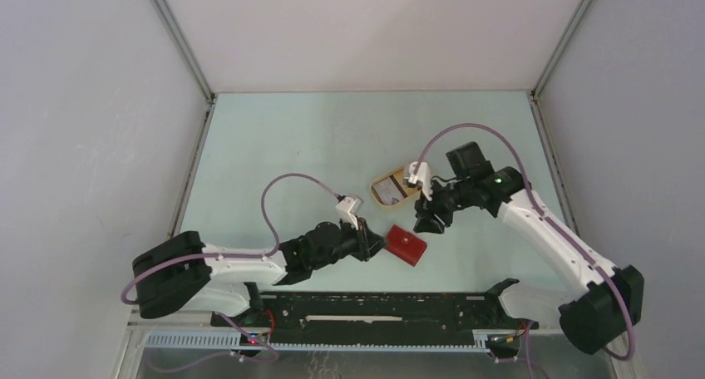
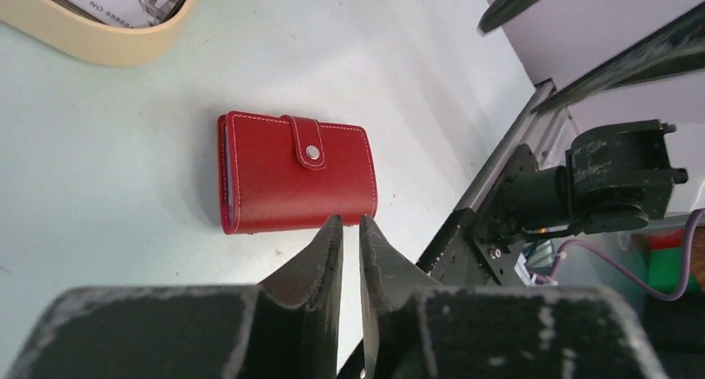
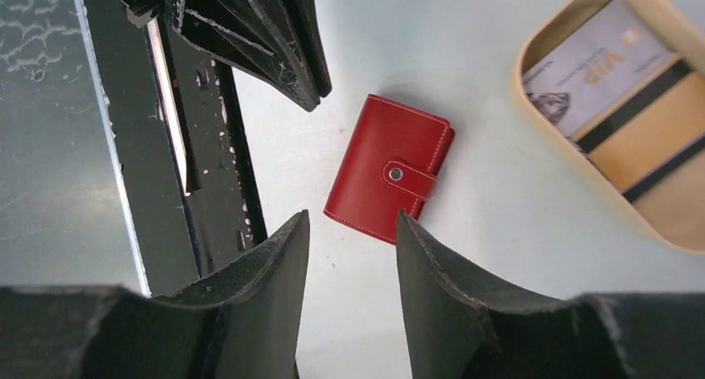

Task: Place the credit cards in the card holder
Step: Close the card holder at the center of the board, then reset both arms

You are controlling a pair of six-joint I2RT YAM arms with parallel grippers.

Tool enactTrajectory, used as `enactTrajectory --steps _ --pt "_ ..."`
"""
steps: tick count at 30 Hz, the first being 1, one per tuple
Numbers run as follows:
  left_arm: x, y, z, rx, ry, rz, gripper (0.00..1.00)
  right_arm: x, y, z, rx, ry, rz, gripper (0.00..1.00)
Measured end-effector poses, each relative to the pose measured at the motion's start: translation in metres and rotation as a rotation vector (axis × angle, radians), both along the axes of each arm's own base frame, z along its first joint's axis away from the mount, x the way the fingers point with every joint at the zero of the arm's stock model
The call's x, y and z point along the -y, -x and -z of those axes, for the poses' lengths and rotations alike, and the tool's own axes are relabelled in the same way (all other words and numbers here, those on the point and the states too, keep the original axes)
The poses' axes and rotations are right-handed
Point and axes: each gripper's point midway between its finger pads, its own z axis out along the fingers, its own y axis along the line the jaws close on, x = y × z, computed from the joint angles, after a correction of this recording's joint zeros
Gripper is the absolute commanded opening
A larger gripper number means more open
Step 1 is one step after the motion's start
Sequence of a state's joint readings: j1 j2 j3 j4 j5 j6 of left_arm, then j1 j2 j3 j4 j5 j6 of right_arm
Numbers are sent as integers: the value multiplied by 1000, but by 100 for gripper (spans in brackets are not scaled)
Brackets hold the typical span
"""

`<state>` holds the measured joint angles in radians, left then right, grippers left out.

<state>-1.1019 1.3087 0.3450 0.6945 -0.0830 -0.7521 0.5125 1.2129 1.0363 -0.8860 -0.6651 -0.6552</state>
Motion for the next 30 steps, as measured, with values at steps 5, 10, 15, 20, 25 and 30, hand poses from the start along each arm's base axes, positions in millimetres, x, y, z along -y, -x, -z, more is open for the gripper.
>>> enactTrajectory --steps 5,10,15,20,25,30 --pt "-4 -2 -14 84 -100 -14 23 18 -5 -34 102 -99 57 53" --pt "-21 -5 -15 141 -189 -32 31 30 -1 -54 170 -167 89 53" --pt "-37 -9 -28 213 -227 -53 50 29 9 -61 187 -209 53 53" --pt "-49 -17 -59 290 -176 -113 93 24 19 -60 177 -227 -3 53" --pt "-56 -21 -83 318 -108 -164 99 23 23 -57 180 -227 -29 53" --pt "-47 -19 -75 293 -106 -130 97 25 23 -56 185 -221 -23 54"
